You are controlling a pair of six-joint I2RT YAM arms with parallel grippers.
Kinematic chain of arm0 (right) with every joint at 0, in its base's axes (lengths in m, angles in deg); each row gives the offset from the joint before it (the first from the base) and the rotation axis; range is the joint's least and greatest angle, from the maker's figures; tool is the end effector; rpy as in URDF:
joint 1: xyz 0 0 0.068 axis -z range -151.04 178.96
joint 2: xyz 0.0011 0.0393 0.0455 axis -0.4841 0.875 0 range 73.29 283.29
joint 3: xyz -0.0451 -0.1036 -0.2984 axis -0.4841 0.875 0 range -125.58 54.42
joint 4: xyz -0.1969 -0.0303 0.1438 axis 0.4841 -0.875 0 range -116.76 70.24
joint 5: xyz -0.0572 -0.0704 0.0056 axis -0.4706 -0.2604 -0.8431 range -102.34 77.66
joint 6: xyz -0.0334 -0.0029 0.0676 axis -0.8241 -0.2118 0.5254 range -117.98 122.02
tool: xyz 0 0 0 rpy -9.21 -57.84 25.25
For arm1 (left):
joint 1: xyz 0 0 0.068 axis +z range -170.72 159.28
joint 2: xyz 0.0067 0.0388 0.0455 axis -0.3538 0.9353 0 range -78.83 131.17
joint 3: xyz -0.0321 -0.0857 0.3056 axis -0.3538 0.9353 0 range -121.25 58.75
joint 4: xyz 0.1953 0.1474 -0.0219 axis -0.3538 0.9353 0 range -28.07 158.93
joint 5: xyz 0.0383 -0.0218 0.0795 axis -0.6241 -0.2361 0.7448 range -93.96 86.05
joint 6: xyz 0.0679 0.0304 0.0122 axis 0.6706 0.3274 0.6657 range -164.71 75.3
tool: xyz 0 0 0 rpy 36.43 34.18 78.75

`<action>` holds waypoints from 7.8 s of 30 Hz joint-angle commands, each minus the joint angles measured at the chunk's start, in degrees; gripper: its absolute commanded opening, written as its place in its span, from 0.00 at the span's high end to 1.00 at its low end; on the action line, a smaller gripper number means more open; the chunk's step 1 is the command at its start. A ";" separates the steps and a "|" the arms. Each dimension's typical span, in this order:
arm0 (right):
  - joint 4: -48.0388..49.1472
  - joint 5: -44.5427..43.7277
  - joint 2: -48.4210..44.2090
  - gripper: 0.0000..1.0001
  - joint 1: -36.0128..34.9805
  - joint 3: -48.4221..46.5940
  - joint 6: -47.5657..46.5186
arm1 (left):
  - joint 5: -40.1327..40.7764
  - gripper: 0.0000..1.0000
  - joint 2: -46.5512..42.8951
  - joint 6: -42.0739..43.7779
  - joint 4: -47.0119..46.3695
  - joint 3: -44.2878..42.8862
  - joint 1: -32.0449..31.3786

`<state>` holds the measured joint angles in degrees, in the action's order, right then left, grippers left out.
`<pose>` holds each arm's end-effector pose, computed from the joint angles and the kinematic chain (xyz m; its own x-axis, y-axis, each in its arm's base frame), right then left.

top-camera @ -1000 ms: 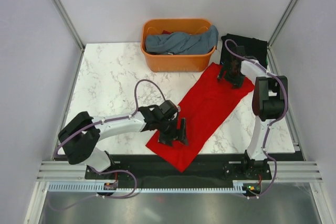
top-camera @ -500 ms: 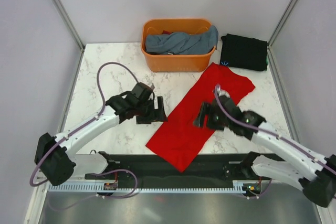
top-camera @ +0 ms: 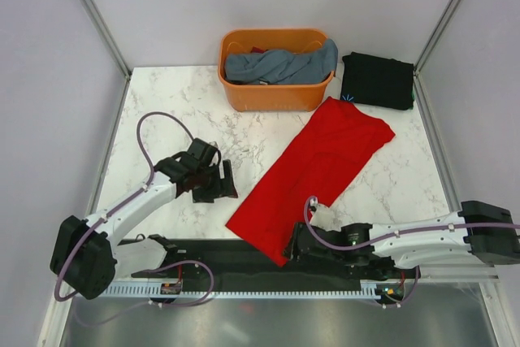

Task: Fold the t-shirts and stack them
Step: Fold the tshirt

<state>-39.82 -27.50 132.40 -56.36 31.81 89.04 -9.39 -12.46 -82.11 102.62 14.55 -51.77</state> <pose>0.0292 0.1518 0.1804 -0.9524 0.1790 -0.2466 0.0187 0.8421 0.5390 0.1611 -0.1040 0.2462 -0.9400 -0.1399 -0.3112 -0.0258 0.9386 -0.3441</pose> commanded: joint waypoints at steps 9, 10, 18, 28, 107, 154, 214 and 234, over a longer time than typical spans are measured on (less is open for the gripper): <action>13.90 -6.20 8.30 0.50 -0.46 0.99 3.50 | -5.55 0.21 -2.56 -1.25 -7.37 6.93 0.55; 13.81 -6.20 8.13 0.52 -0.55 1.08 3.50 | -5.99 0.22 -2.47 -1.79 -7.99 7.64 0.55; 10.56 -5.85 6.63 0.99 -1.52 0.99 4.03 | -9.33 0.32 -4.49 -5.83 -14.14 13.79 -1.82; 9.77 -5.58 7.60 1.00 -1.96 0.03 3.94 | -7.93 0.57 -5.64 -8.03 -18.36 17.66 -9.56; -12.90 -0.40 3.46 0.38 59.37 -17.27 -39.82 | -19.79 0.40 62.90 2.87 4.83 -76.79 -4.37; -17.65 12.08 -3.91 0.32 67.04 -15.44 -46.77 | -14.08 0.26 22.66 2.61 -12.64 -11.79 -4.98; -6.22 23.60 62.36 0.31 55.09 -61.67 -54.85 | -11.09 0.98 -6.16 -22.45 -24.26 19.07 -15.09; -11.41 17.44 3.08 0.31 52.10 -14.42 -40.55 | -10.13 0.98 -4.85 -22.80 -24.60 18.98 -15.27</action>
<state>-50.26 -10.84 142.17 -2.22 9.29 40.67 -20.66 -17.69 -102.96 79.06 33.54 -66.72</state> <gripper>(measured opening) 0.706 0.033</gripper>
